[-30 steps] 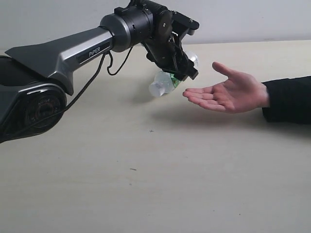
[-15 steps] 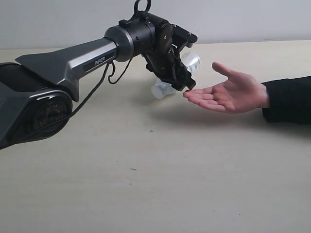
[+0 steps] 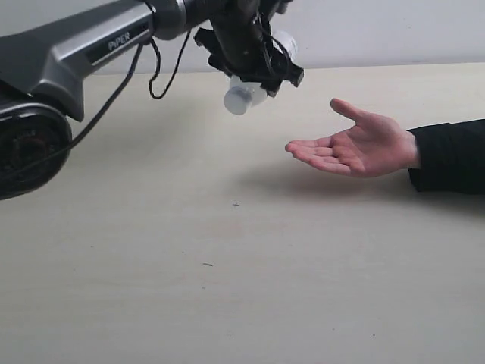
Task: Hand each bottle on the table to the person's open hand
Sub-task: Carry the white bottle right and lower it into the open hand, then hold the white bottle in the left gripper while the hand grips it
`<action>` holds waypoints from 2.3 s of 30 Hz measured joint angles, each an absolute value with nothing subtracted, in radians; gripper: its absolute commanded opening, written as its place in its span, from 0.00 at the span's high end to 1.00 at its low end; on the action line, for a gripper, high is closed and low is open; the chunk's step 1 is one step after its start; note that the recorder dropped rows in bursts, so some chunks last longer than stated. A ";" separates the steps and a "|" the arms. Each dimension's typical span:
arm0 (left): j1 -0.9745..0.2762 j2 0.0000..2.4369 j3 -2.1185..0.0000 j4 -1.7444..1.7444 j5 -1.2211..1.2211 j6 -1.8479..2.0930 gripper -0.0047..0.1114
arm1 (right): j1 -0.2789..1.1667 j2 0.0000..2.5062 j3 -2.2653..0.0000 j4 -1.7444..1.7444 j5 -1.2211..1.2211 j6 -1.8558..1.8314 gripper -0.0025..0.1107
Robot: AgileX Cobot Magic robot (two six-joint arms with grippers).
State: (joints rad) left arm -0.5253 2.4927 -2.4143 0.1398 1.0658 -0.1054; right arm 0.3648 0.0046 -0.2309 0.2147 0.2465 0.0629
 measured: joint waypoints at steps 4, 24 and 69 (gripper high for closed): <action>-0.538 2.409 -2.416 0.138 1.206 -0.168 0.96 | 0.365 0.005 -0.231 0.215 0.247 0.063 0.98; -0.854 2.066 -1.784 0.123 0.888 -0.668 0.96 | 0.365 0.005 -0.231 0.215 0.247 0.063 0.98; -0.818 2.235 -1.559 0.314 0.122 -1.185 0.35 | 0.365 0.005 -0.231 0.215 0.247 0.063 0.98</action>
State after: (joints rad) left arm -0.8177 2.2349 -1.5592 0.3143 0.1225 -1.1854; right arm 0.3648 0.0046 -0.2309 0.2147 0.2465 0.0629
